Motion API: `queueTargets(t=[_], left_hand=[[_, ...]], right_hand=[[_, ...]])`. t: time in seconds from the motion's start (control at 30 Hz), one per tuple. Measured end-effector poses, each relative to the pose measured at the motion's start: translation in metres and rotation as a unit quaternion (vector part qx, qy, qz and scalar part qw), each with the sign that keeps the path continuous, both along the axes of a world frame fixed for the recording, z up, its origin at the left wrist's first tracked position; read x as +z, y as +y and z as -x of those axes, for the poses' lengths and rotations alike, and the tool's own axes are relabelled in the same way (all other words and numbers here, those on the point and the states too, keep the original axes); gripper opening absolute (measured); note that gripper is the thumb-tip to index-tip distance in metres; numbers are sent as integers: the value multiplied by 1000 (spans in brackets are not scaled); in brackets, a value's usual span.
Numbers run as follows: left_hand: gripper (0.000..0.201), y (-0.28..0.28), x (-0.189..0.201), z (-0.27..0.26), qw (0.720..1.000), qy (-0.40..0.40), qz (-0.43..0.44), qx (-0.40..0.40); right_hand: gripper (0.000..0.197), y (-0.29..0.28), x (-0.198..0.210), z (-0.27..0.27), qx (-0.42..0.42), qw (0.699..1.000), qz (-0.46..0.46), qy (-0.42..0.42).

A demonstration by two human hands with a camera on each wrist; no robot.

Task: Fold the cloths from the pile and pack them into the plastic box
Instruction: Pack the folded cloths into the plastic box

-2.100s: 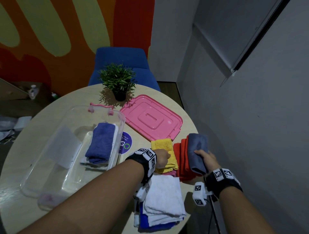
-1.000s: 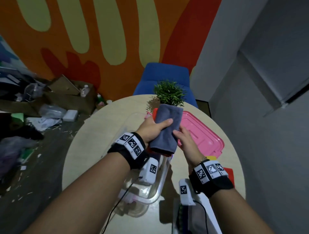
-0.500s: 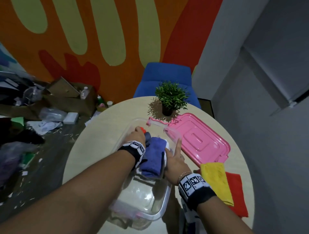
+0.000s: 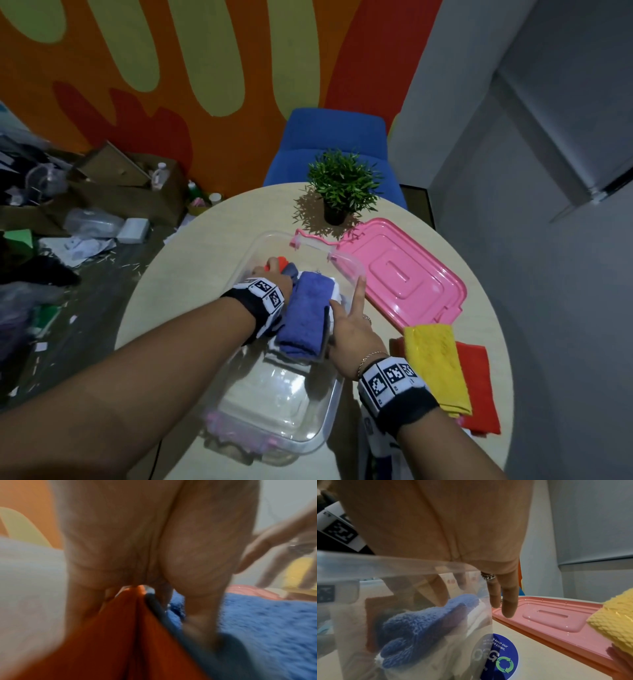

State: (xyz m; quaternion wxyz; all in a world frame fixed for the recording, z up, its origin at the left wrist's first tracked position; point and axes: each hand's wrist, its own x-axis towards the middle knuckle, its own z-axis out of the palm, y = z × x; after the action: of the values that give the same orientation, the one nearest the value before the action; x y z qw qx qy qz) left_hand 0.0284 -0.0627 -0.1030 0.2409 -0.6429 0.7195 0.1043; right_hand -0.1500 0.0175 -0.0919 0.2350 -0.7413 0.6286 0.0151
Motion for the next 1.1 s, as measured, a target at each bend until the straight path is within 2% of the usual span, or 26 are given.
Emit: queueTargets(t=[0.07, 0.17, 0.23, 0.3, 0.37, 0.4, 0.57, 0.63, 0.73, 0.8, 0.9, 0.97, 1.1], left_hand=[[47, 8, -5, 1, 999, -23, 7, -33], [49, 15, 2, 4, 996, -86, -25, -16], [48, 14, 1, 7, 993, -101, -59, -25], [60, 7, -8, 10, 989, -84, -105, -68], [78, 6, 10, 15, 975, -103, -149, -129], [79, 5, 17, 17, 972, -103, -157, -144], [79, 3, 23, 21, 964, -133, -138, -186], [84, -1, 30, 20, 970, -115, -166, -136], [92, -11, 47, 12, 979, -31, -196, -45], [75, -16, 47, 6, 987, 27, -155, -11], [36, -14, 54, 14, 998, 62, -20, 21], [30, -8, 74, 29, 994, 102, 16, 34], [29, 21, 108, 69, 979, 197, 42, 19]], right_hand=[[71, -1, 1, -2, -1, 1000, 1, -1], [68, -1, 2, -6, -1, 1000, 3, 3], [68, -1, 2, -7, 1, 1000, 6, 2], [68, -1, 2, -7, 1, 1000, 9, -2], [69, -1, 2, -7, 4, 1000, 11, -3], [69, -1, 2, -7, 4, 1000, 10, -2], [62, 0, 4, -11, -2, 1000, 11, -1], [61, 1, 6, -13, -4, 1000, 10, 2], [62, 2, 5, -13, -13, 1000, 2, 10], [62, 2, 6, -14, -19, 1000, -2, -6], [64, 0, 8, -6, -34, 995, -26, -94], [57, -2, 13, 4, -62, 985, -16, -161], [41, -5, 29, 42, -143, 967, 64, -202]])
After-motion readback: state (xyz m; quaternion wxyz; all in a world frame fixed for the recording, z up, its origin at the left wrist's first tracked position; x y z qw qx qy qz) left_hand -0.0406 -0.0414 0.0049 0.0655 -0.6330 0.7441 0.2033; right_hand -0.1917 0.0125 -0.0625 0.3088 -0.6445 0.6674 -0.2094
